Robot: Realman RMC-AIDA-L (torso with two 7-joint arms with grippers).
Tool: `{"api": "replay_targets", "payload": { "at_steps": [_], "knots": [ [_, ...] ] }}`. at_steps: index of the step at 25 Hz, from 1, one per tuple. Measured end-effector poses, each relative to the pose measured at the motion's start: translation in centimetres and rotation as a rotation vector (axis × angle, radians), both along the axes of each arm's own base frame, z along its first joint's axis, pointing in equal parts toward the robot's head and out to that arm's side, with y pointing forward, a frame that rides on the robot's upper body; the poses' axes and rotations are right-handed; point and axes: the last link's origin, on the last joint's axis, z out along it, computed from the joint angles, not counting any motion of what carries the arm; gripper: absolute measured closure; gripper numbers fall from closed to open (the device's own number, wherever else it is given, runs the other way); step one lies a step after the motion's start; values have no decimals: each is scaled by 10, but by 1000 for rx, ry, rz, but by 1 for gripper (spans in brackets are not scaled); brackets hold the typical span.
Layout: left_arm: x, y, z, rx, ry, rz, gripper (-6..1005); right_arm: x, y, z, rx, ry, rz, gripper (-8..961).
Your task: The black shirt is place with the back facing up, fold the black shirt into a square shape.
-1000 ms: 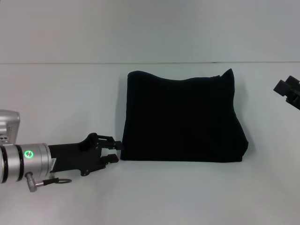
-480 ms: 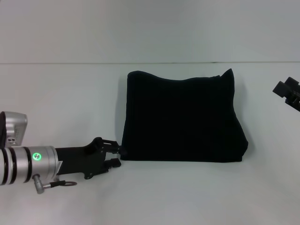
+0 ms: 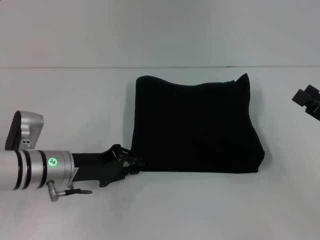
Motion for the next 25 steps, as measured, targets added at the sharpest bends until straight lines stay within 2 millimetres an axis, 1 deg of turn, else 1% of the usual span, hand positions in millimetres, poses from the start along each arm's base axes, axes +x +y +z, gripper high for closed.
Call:
{"api": "replay_targets", "payload": {
  "at_steps": [1, 7, 12, 15, 22, 25],
  "knots": [
    [0, 0, 0, 1, -1, 1, 602, 0, 0, 0, 0, 2, -2, 167],
    [0, -2, 0, -2, -3, -5, 775, 1, -1, 0, -2, 7, -4, 167],
    [2, -4, 0, -10, -7, -52, 968, 0, 0, 0, -2, 7, -3, 167],
    [1, -8, 3, -13, -16, -85, 974, 0, 0, 0, -2, 8, -4, 167],
    [-23, -34, 20, 2, -57, -31, 979, 0, 1, 0, 1, 10, -7, 167],
    [-25, -41, 23, 0, -78, -36, 976, -2, 3, -1, 1, 10, -4, 167]
  ]
}}
